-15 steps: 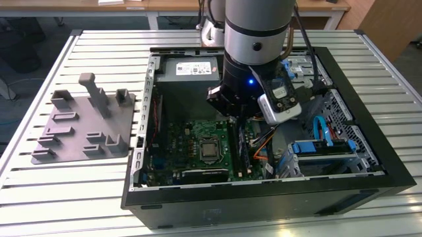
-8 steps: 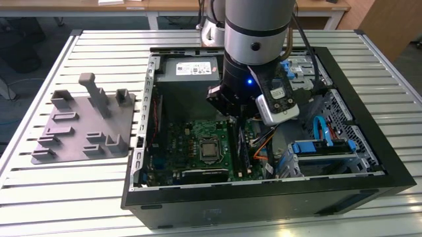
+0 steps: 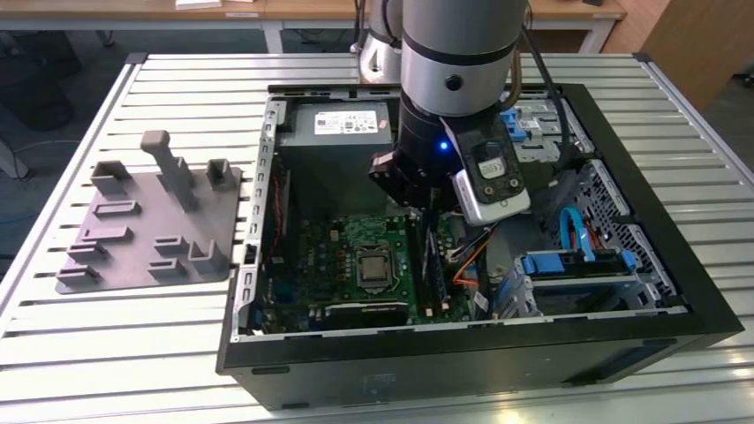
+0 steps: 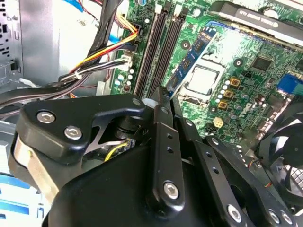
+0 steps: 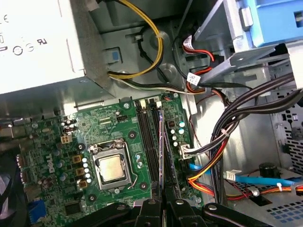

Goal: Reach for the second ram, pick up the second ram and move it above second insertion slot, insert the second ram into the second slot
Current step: 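Insert the second ram into the second slot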

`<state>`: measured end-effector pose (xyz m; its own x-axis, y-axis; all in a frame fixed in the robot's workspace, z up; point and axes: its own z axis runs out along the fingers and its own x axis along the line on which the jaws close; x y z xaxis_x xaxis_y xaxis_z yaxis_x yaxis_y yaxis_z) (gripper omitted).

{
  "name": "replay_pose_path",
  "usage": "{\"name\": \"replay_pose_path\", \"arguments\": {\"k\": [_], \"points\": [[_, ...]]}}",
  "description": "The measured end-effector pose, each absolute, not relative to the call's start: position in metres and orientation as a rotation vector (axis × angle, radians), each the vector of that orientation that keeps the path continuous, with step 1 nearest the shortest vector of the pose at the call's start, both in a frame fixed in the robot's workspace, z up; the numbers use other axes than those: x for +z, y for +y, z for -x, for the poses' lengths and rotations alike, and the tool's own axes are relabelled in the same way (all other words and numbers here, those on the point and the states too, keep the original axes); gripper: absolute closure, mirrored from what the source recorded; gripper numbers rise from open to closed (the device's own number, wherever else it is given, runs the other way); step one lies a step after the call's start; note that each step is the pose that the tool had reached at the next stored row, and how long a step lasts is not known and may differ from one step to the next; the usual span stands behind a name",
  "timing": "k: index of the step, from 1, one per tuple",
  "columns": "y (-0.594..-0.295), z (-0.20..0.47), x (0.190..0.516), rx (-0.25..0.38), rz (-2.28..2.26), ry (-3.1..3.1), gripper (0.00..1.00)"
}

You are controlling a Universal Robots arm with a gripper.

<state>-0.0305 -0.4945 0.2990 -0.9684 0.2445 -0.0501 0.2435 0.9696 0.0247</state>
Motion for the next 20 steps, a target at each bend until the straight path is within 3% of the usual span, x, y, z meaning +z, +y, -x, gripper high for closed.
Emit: {"name": "replay_pose_path", "arguments": {"k": [20], "points": [[-0.4945, 0.0305, 0.2988, 0.023, -0.574, 3.034, 0.86]]}}
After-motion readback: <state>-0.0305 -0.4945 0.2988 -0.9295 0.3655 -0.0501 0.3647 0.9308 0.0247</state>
